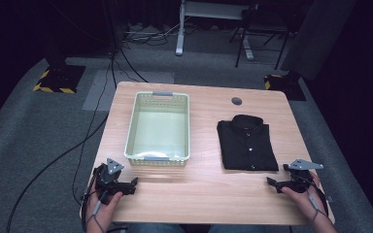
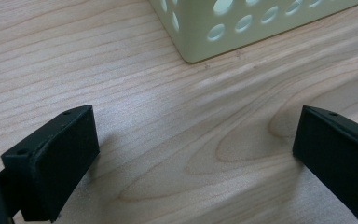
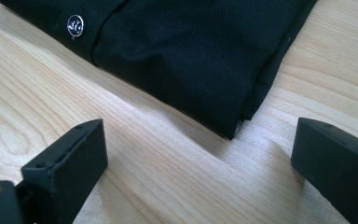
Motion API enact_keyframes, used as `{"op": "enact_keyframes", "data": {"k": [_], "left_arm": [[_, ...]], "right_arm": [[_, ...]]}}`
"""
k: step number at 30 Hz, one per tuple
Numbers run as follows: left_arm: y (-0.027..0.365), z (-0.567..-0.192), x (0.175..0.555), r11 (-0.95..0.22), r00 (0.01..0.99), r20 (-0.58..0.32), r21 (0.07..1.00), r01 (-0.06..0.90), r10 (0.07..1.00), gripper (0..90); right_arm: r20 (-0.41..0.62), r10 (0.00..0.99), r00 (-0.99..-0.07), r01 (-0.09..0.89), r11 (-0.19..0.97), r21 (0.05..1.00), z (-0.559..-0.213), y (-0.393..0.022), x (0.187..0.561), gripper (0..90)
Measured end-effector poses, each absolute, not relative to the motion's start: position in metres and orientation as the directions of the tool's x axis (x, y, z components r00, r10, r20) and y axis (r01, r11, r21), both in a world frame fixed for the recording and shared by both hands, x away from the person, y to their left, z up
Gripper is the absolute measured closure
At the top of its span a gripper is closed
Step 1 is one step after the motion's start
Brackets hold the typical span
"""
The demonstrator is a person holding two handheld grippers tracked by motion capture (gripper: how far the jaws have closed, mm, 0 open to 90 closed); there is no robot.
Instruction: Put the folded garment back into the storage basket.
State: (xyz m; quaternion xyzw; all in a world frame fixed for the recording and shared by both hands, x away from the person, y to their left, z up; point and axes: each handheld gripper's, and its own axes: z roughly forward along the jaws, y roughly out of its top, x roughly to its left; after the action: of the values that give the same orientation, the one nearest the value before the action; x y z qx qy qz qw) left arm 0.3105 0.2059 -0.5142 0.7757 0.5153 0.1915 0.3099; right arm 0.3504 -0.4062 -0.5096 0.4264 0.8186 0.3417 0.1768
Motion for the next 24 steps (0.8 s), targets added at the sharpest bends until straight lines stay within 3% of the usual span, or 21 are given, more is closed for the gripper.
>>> {"op": "enact_keyframes", "data": {"k": [24], "left_arm": [[0.2056,-0.5142,0.3104,-0.277,0.398,-0.024,0.679,0.68,0.917,0.3]], "right_arm": [[0.001,0.813,-0.582,0.573,0.41,0.71,-0.5095,-0.4072,0.3509,3.6]]}}
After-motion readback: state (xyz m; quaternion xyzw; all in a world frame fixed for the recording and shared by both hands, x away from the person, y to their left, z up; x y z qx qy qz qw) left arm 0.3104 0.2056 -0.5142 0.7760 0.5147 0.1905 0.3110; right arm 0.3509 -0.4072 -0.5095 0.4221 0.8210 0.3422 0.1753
